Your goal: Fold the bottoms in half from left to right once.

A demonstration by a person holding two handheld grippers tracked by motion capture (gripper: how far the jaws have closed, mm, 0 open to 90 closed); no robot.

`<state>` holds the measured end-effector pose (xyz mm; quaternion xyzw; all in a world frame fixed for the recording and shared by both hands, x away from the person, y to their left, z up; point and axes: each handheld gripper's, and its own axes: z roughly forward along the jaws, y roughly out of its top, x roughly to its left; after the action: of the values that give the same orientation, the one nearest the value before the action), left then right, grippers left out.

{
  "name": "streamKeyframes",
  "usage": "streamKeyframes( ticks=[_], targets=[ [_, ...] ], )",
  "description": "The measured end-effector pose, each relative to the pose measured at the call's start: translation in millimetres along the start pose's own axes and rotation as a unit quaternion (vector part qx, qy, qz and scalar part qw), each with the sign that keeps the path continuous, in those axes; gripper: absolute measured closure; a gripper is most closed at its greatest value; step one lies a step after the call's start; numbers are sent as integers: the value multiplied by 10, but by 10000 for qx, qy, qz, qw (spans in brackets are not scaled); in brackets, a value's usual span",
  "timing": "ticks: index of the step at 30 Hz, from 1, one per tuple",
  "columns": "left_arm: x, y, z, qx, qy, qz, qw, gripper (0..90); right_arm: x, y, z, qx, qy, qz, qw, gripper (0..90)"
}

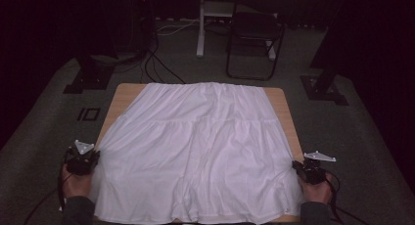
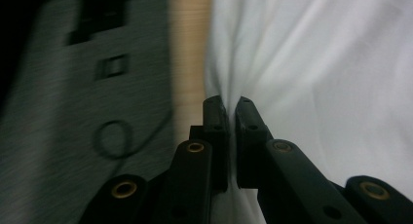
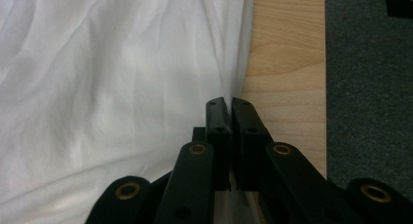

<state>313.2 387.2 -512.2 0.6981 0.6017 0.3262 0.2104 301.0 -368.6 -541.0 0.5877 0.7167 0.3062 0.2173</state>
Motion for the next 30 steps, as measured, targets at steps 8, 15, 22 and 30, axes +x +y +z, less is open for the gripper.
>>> streamKeyframes(
  ticks=[8, 15, 22, 30],
  targets=[
    [408, 19, -119, 320, 1832, -140, 9825, 866, 24, -17, 3, -59, 231, -103, 9997, 863],
    [99, 60, -402, -72, 1448, 253, 9891, 864, 124, 11, 28, -27, 369, -362, 9987, 857],
    [-442, 238, -895, -673, 104, 624, 9957, 863, 131, 7, 35, -57, 484, -384, 9981, 852],
    [-1181, 507, -1036, -940, -1251, 1373, 9781, 860, 161, 11, 45, -62, 587, -413, 9974, 846]
  ],
)
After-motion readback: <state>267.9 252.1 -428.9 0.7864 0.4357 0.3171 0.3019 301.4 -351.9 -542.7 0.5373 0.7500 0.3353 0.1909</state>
